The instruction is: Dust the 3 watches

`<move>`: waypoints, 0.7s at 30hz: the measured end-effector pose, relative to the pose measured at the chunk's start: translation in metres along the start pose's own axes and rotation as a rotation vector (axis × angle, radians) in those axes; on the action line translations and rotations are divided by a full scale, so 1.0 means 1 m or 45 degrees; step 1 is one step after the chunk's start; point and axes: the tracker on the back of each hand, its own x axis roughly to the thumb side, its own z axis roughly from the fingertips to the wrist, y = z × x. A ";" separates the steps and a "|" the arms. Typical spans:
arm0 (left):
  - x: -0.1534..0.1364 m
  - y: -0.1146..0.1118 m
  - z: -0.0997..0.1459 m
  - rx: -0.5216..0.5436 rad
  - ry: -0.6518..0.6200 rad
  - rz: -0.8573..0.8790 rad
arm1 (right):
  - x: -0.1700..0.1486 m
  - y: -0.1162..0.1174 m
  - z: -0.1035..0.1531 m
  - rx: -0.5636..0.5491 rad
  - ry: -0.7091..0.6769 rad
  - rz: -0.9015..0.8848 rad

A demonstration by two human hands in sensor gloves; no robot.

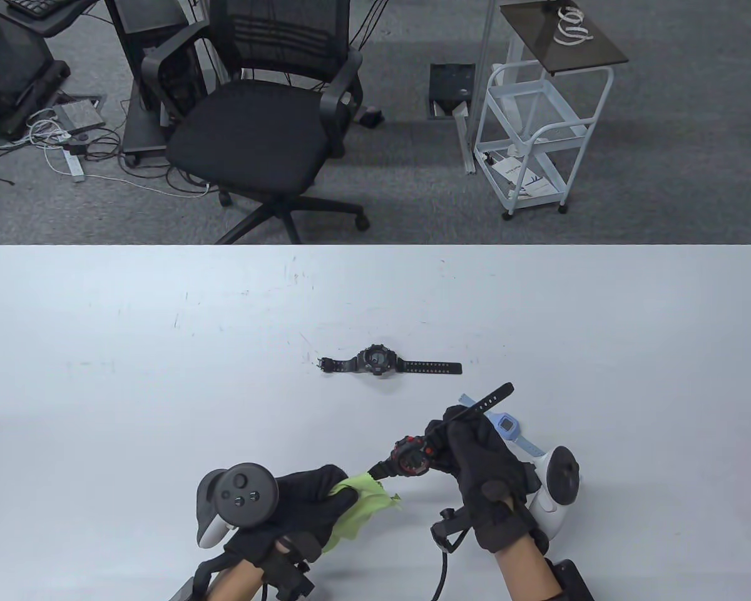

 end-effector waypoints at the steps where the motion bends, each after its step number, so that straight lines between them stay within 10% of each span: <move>1: 0.000 -0.001 -0.001 0.002 0.005 0.006 | 0.000 0.000 0.000 0.001 -0.002 0.000; 21: -0.006 -0.001 -0.001 -0.029 0.026 0.037 | 0.001 -0.003 0.000 -0.026 0.009 0.002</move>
